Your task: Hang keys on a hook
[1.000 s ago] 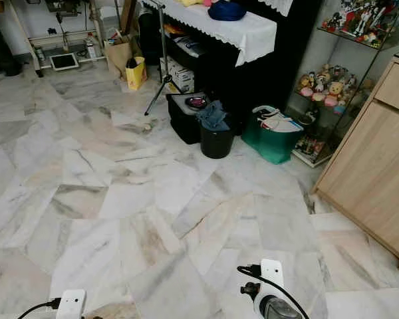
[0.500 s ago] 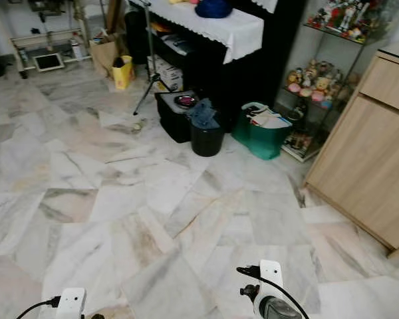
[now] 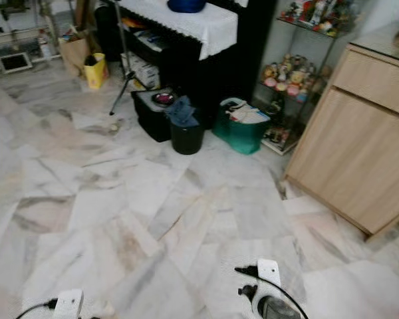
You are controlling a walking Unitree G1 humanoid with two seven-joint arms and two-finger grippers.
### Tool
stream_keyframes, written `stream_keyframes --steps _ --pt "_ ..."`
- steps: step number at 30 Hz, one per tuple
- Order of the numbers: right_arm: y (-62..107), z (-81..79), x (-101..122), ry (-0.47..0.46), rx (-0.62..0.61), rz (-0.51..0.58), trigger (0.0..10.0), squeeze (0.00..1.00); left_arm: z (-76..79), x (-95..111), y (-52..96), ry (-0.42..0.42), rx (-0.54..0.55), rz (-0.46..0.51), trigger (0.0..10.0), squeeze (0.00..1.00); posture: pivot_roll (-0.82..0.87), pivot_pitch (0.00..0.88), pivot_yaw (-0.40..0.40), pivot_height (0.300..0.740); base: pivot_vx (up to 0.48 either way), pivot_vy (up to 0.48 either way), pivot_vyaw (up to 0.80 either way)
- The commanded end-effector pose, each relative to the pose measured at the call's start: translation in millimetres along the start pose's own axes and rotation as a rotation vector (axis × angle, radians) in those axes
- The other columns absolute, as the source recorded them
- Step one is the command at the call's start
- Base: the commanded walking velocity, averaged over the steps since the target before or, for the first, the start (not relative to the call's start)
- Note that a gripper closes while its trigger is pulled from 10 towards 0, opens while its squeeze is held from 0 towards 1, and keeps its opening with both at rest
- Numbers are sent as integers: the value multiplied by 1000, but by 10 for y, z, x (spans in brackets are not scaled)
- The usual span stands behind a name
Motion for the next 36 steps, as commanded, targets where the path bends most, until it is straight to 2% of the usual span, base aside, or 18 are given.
stream_keyframes --steps 1,5,15,26,34,36 --pt "-1 2 -14 -5 -4 -6 10000 0 2 -97 21 -5 -6 -26 10000 0 82 0 -79 740 0 -382 -594" --pt "0 17 3 -6 -19 10 10000 0 4 -101 22 -4 -7 -27 10000 0 81 0 -78 740 0 -382 -562" --pt "0 25 25 -35 -34 40 10000 0 37 -53 4 -6 -11 -23 10000 0 81 0 -74 740 0 -384 0" --pt "-6 16 20 -50 -53 49 10000 0 239 42 -39 -26 -40 -21 10000 0 63 0 -48 740 0 -382 -738" --pt "-8 10 40 -44 -56 56 10000 0 219 86 -47 -28 -41 -9 10000 0 72 0 -47 740 0 -382 -729" --pt "-7 11 57 -49 -58 66 10000 0 164 90 -44 -28 -37 -7 10000 0 69 0 -43 740 0 -384 -353"
Point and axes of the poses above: a point about 5 cm out from each wrist's last joint towards the gripper, its own y axis pointing back from the gripper into the wrist, its own x axis along the axis of the wrist's last joint, z = x × y, the point moved 5 cm from there along -y, pointing out of the wrist towards the gripper, and after that the axes turned 12 degrees about -y, right-handed, at the moved point
